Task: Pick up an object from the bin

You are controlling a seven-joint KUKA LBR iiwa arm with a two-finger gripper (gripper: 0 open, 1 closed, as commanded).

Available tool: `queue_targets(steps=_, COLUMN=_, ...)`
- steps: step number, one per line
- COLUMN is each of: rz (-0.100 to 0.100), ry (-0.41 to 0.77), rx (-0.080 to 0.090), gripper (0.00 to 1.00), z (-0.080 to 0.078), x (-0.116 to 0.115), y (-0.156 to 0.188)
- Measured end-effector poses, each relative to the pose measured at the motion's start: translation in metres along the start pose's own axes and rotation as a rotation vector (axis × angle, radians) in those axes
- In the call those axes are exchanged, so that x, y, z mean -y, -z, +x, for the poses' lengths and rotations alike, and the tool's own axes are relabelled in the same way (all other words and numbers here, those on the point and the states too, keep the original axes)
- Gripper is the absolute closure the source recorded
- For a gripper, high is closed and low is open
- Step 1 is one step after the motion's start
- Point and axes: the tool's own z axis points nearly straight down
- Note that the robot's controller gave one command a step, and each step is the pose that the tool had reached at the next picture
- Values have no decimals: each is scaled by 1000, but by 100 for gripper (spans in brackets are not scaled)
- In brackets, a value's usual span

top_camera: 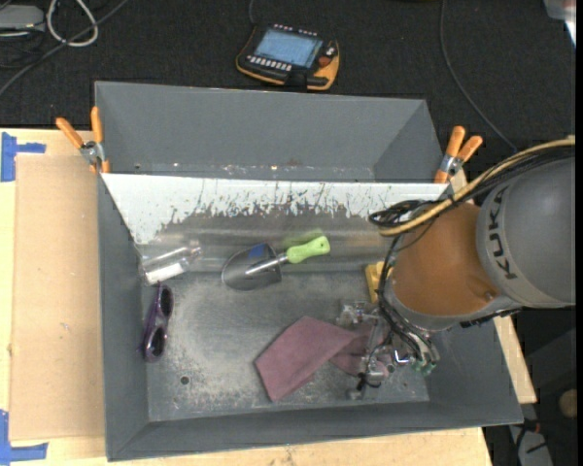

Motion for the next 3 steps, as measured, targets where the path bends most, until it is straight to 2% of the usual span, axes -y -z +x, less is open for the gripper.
queue_targets(steps=1, rz=2, ry=67, rx=22, gripper=0, z=-19, x=-23, y=-7)
queue_targets(steps=2, rz=0, ry=12, rx=1, gripper=100, z=-3, x=-3, y=-2)
queue_targets(steps=3, rz=1, ry=12, rx=1, gripper=100, z=-3, x=-3, y=-2)
